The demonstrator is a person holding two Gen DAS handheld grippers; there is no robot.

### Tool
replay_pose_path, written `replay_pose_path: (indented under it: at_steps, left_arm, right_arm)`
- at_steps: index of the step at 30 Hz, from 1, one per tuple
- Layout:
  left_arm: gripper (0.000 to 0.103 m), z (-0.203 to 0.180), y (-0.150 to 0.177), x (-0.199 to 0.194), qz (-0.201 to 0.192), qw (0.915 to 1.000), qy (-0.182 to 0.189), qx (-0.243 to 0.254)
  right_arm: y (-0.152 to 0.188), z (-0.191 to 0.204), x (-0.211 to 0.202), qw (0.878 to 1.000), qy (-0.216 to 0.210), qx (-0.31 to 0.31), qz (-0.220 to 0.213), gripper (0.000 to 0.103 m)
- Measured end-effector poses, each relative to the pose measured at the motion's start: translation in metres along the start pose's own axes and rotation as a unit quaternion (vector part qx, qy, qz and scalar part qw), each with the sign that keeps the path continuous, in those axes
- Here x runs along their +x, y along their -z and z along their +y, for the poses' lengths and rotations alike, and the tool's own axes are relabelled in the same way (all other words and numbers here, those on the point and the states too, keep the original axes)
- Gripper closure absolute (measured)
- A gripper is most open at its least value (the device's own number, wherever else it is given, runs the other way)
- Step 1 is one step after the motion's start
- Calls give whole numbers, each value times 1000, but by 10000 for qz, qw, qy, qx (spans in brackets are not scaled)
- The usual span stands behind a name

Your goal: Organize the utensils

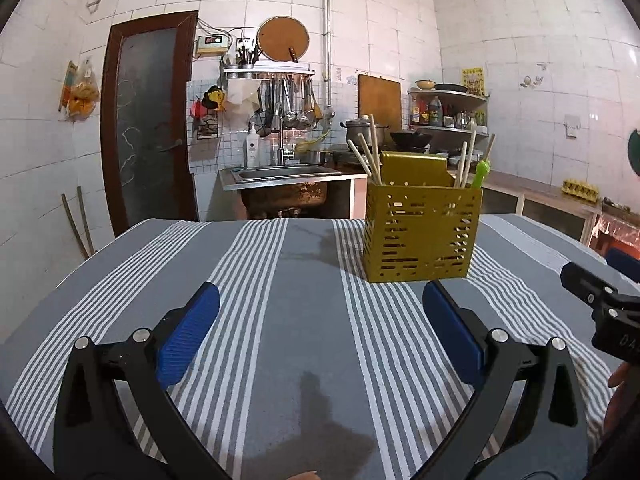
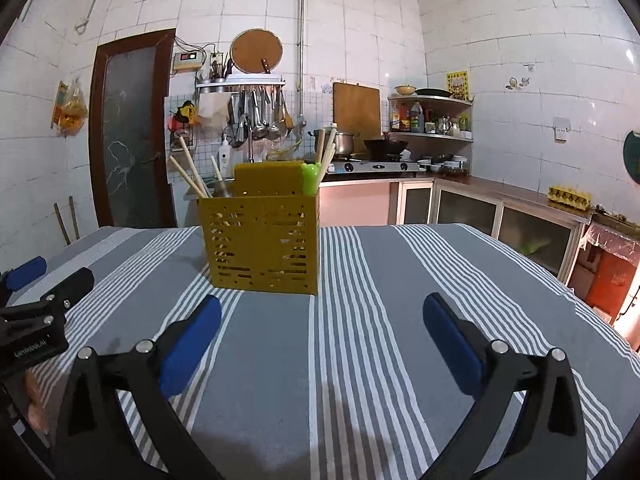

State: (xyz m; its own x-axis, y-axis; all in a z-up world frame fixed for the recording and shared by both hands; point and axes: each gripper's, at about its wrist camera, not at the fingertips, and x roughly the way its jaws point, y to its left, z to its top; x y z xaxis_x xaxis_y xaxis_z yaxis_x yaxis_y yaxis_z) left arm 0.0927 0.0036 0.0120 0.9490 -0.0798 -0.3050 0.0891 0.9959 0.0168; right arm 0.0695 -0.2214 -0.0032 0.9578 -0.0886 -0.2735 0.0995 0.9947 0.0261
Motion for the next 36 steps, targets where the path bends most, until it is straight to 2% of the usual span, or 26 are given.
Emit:
replay_pose_path:
  at_steps: [5,15,36]
  left_arm:
    - [5,-1,1,2,64,10000,2,14]
    - [5,6,2,1,84,9998,99,-153]
    - [5,0,4,-4,36,9999,157,-61]
  right_arm:
    - [1,0,-1,10000,-24,12,-70,4]
    - [7,-10,2,9996,-20,263,58,4]
    - [7,-3,-2,9999,-1,132,-6,4]
